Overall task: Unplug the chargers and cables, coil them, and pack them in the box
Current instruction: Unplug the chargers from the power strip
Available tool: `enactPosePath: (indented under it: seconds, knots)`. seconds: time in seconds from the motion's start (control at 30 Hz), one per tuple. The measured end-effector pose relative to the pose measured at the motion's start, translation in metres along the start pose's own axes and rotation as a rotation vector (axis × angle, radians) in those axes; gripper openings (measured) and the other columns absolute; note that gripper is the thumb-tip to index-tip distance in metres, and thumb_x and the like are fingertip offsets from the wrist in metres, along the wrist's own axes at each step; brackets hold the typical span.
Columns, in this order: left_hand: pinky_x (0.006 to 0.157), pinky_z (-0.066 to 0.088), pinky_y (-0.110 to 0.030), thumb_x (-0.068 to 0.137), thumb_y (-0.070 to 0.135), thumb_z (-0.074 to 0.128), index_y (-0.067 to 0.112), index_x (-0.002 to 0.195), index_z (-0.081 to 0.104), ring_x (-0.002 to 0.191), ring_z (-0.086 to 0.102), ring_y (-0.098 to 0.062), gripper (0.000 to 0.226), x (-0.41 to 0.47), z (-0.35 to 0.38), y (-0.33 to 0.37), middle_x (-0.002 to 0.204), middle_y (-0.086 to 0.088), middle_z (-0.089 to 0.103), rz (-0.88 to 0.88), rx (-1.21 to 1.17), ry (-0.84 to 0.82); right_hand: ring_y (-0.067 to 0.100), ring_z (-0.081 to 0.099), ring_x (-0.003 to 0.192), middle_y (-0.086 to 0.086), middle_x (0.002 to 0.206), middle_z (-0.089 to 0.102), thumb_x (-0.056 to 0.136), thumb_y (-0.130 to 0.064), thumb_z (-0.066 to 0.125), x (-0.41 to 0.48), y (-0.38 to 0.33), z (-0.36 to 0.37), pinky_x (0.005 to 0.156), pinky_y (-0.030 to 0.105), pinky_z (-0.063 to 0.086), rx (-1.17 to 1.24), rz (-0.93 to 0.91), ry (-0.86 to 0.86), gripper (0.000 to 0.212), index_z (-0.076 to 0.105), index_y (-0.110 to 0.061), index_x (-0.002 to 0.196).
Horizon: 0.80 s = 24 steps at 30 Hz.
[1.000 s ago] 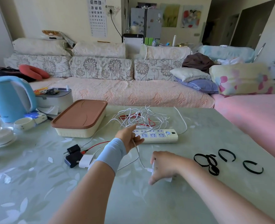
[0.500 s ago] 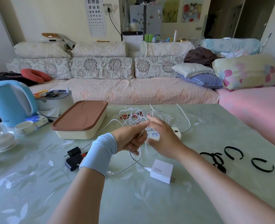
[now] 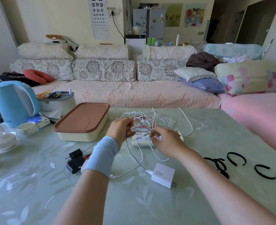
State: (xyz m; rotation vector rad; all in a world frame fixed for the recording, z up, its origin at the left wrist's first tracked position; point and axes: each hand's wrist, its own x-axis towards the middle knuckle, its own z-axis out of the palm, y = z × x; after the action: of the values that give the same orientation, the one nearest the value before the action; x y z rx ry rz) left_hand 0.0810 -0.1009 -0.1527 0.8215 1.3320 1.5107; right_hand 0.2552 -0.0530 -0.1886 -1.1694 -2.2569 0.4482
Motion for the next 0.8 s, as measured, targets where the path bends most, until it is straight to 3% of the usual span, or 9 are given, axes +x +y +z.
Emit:
enactPosePath:
  seconds: [0.17, 0.3, 0.33, 0.43, 0.53, 0.6, 0.67, 0.73, 0.8]
  knots:
    - [0.072, 0.053, -0.033, 0.091, 0.022, 0.061, 0.017, 0.062, 0.046, 0.034, 0.021, -0.009, 0.033, -0.002, 0.000, 0.005, 0.043, 0.007, 0.028, -0.044, -0.254, 0.148, 0.017, 0.054, 0.114, -0.012, 0.105, 0.066, 0.088, -0.025, 0.054, 0.000, 0.020, 0.003, 0.085, 0.032, 0.030, -0.377, 0.112, -0.044, 0.010, 0.060, -0.032, 0.091]
    - [0.073, 0.057, -0.037, 0.092, 0.024, 0.061, 0.015, 0.062, 0.050, 0.036, 0.029, -0.010, 0.033, 0.000, -0.003, 0.006, 0.041, 0.006, 0.036, -0.069, -0.220, 0.207, 0.020, 0.059, 0.107, -0.007, 0.101, 0.071, 0.098, -0.035, 0.047, 0.002, 0.029, 0.001, 0.083, 0.035, 0.026, -0.385, 0.101, -0.020, 0.019, 0.062, -0.034, 0.088]
    - [0.070, 0.057, -0.037, 0.093, 0.024, 0.059, 0.014, 0.062, 0.054, 0.041, 0.037, -0.014, 0.032, 0.002, -0.008, 0.005, 0.044, 0.005, 0.042, -0.021, -0.070, 0.256, 0.021, 0.061, 0.104, -0.005, 0.099, 0.073, 0.099, -0.038, 0.044, 0.004, 0.027, 0.000, 0.086, 0.035, 0.030, -0.341, 0.089, -0.032, 0.023, 0.065, -0.033, 0.091]
    - [0.075, 0.046, -0.031, 0.089, 0.011, 0.052, 0.015, 0.083, 0.068, 0.077, 0.054, -0.030, 0.017, 0.011, -0.024, -0.001, 0.077, -0.009, 0.063, 0.318, 0.807, 0.420, 0.026, 0.063, 0.097, 0.001, 0.094, 0.074, 0.099, -0.046, 0.045, 0.002, 0.015, -0.003, 0.083, 0.034, 0.041, -0.240, 0.017, -0.042, 0.030, 0.070, -0.029, 0.098]
    - [0.097, 0.039, -0.037, 0.070, -0.010, 0.044, 0.016, 0.121, 0.065, 0.106, 0.053, -0.033, 0.061, 0.004, -0.015, -0.001, 0.115, -0.008, 0.065, 0.733, 1.059, 0.359, 0.026, 0.062, 0.091, 0.002, 0.091, 0.071, 0.100, -0.048, 0.046, -0.002, -0.002, -0.001, 0.069, 0.035, 0.041, -0.196, -0.083, -0.035, 0.033, 0.067, -0.023, 0.092]
    - [0.103, 0.033, -0.035, 0.062, -0.001, 0.036, 0.016, 0.115, 0.070, 0.110, 0.056, -0.027, 0.065, -0.006, 0.005, 0.000, 0.117, -0.004, 0.067, 0.934, 1.069, 0.147, 0.011, 0.059, 0.073, -0.007, 0.072, 0.065, 0.101, -0.040, 0.047, -0.002, -0.013, 0.000, 0.063, 0.034, 0.038, -0.074, -0.121, -0.030, 0.035, 0.060, -0.024, 0.073]
    - [0.102, 0.035, -0.026, 0.068, 0.010, 0.031, 0.017, 0.109, 0.073, 0.110, 0.058, -0.021, 0.058, -0.016, 0.017, -0.001, 0.114, -0.002, 0.069, 0.826, 0.969, -0.057, 0.003, 0.042, 0.052, -0.013, 0.051, 0.049, 0.100, -0.031, 0.051, 0.000, -0.020, 0.000, 0.055, 0.030, 0.029, 0.139, -0.102, 0.004, 0.044, 0.047, -0.029, 0.056]
    - [0.086, 0.039, -0.023, 0.083, 0.021, 0.039, 0.020, 0.092, 0.073, 0.099, 0.059, -0.022, 0.035, -0.013, 0.015, -0.006, 0.094, 0.001, 0.068, 0.684, 0.964, -0.081, 0.007, 0.029, 0.049, -0.010, 0.046, 0.036, 0.098, -0.031, 0.057, 0.001, -0.020, -0.002, 0.052, 0.028, 0.025, 0.338, -0.065, 0.048, 0.045, 0.049, -0.025, 0.054]
    - [0.073, 0.039, -0.029, 0.087, 0.039, 0.045, 0.019, 0.060, 0.058, 0.084, 0.055, -0.025, 0.036, -0.007, 0.007, -0.006, 0.066, 0.005, 0.053, 0.648, 1.086, -0.029, 0.009, 0.030, 0.052, -0.012, 0.049, 0.037, 0.091, -0.034, 0.068, -0.001, -0.017, -0.006, 0.052, 0.028, 0.027, 0.497, -0.017, 0.041, 0.037, 0.058, -0.018, 0.059]
